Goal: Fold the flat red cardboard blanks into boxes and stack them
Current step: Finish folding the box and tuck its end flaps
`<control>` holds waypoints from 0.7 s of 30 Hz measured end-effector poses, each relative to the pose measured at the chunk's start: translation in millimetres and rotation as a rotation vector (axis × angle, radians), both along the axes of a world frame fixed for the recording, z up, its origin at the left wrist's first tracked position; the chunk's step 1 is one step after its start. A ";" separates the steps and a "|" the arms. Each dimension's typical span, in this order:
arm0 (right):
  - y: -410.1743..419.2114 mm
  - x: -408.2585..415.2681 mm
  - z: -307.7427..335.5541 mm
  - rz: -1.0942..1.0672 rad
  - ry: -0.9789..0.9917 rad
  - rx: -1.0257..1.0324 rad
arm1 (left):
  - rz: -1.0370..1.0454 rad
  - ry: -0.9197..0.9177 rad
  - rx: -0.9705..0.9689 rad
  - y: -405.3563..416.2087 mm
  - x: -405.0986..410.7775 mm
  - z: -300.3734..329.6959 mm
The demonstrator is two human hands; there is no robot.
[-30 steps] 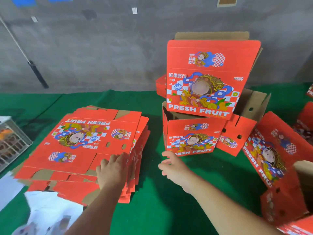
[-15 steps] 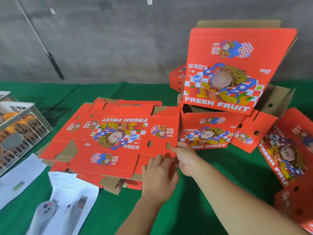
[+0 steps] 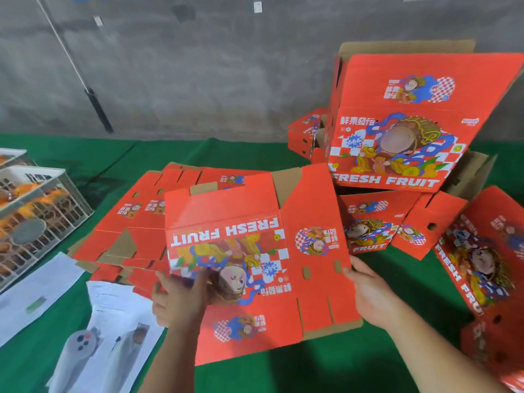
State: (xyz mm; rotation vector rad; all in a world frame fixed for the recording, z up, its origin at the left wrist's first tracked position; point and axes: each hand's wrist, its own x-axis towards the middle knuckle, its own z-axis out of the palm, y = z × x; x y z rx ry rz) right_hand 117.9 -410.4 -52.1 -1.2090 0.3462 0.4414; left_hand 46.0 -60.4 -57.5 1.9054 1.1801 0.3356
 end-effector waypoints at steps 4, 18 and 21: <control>-12.2 -13.1 0.2 -0.035 -0.048 -0.084 | -0.054 -0.394 -0.274 -2.7 -1.4 -3.0; -28.0 -39.0 27.1 -0.076 0.052 -0.564 | -0.674 -0.651 -0.380 -100.4 -11.2 9.2; -34.6 -57.6 36.4 -0.067 0.021 -0.294 | -0.779 -0.666 -0.382 -95.4 -14.4 4.9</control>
